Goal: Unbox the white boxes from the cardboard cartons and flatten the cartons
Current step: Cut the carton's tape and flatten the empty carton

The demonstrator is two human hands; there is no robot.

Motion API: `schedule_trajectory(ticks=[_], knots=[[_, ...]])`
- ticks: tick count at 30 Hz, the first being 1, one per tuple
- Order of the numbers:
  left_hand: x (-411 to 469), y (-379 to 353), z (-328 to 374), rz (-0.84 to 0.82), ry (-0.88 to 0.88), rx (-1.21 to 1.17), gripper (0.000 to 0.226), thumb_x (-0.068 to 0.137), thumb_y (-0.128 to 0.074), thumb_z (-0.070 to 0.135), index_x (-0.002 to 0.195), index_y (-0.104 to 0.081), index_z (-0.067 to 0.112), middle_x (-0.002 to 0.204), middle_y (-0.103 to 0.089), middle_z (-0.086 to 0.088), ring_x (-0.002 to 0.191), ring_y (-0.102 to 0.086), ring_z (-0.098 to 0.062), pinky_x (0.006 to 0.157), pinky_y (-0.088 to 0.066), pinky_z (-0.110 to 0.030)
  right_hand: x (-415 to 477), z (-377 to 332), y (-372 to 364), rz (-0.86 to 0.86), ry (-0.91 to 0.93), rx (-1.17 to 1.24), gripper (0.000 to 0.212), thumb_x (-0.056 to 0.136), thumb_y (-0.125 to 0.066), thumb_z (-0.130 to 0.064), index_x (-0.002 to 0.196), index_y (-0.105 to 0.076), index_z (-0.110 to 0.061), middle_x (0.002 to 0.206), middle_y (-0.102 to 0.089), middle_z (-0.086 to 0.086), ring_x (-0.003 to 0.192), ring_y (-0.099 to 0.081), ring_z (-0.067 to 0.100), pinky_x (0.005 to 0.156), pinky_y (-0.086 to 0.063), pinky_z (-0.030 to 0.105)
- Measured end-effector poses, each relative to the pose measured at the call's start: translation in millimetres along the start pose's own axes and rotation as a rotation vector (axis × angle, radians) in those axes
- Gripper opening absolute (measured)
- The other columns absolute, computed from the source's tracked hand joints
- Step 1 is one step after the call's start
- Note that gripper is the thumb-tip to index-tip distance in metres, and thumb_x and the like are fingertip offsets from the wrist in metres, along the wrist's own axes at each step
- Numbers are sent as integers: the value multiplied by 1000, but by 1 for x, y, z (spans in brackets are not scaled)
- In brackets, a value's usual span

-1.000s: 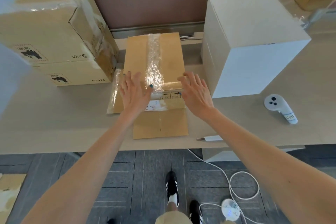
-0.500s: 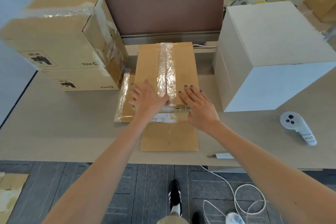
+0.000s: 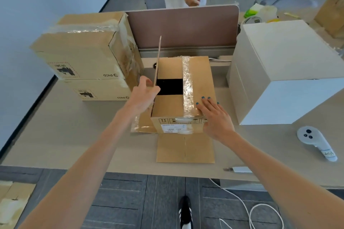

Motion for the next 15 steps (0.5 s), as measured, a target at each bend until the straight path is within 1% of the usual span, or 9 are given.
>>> schedule_trajectory(ticks=[1,3,5,6,7,9,12,14,15], knots=[[-2,12,-3,8,-4,-32,35,98,-48,34,127,-35,21,83,-51,-5,67,-59,-21,52,-53,-34,1,-2,3,20,-17,25,59,88,-44,-13,145,-33,-27,160,-15,-5,148,-4,14,121,-8,36],[-8,32,-11,51,-23,-96,36,98,-51,22,132,-37,23,86,-55,-7,69,-62,-27,59,-61,-40,6,-4,11,75,-60,51,40,95,-39,-18,134,-47,-24,155,-29,-3,145,-17,16,118,-18,40],[-13,50,-17,170,-73,-69,41,97,-54,16,133,-38,27,95,-63,-9,71,-66,-30,67,-61,-45,14,-11,16,101,-94,17,32,96,-36,-26,123,-53,-21,143,-42,0,135,-31,20,110,-28,45],[-16,58,-19,250,-105,23,41,96,-55,15,132,-39,28,100,-66,-6,75,-66,-29,69,-59,-45,19,-15,17,84,-115,-15,33,96,-35,-32,121,-52,-19,138,-44,3,129,-35,23,106,-32,47],[-18,65,-20,328,-133,158,40,95,-55,14,131,-42,27,105,-67,-4,81,-66,-27,72,-57,-44,23,-19,16,51,-150,-48,37,96,-34,-39,122,-49,-18,135,-43,5,124,-37,26,102,-35,48],[-21,70,-27,414,-149,409,38,94,-54,9,130,-52,20,120,-64,-4,102,-62,-26,81,-50,-41,32,-25,15,-22,-253,-76,57,93,-34,-59,129,-42,-15,139,-35,10,123,-35,31,97,-37,50],[-19,56,-47,391,-135,619,31,94,-56,11,124,-65,15,151,-43,-8,135,-38,-27,100,-40,-42,41,-31,12,-96,-407,27,85,82,-42,-74,140,-27,-14,148,-19,12,135,-20,34,102,-30,61],[-14,40,-58,344,-127,680,30,94,-59,20,123,-66,15,157,-33,-9,143,-28,-28,112,-30,-44,47,-31,8,-127,-482,87,97,76,-50,-75,145,-18,-15,153,-10,11,141,-8,35,105,-20,68],[-11,32,-63,315,-114,690,33,95,-59,27,124,-65,14,158,-32,-10,144,-27,-28,115,-26,-43,50,-30,5,-138,-515,107,102,74,-54,-74,148,-14,-15,155,-6,10,143,-1,36,105,-16,71]])
Point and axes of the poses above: each hand's wrist, its own x-axis towards the middle knuckle, its own y-axis out of the back of the hand, z = x × y, the point moved 9 cm from there along x, towards the middle knuckle
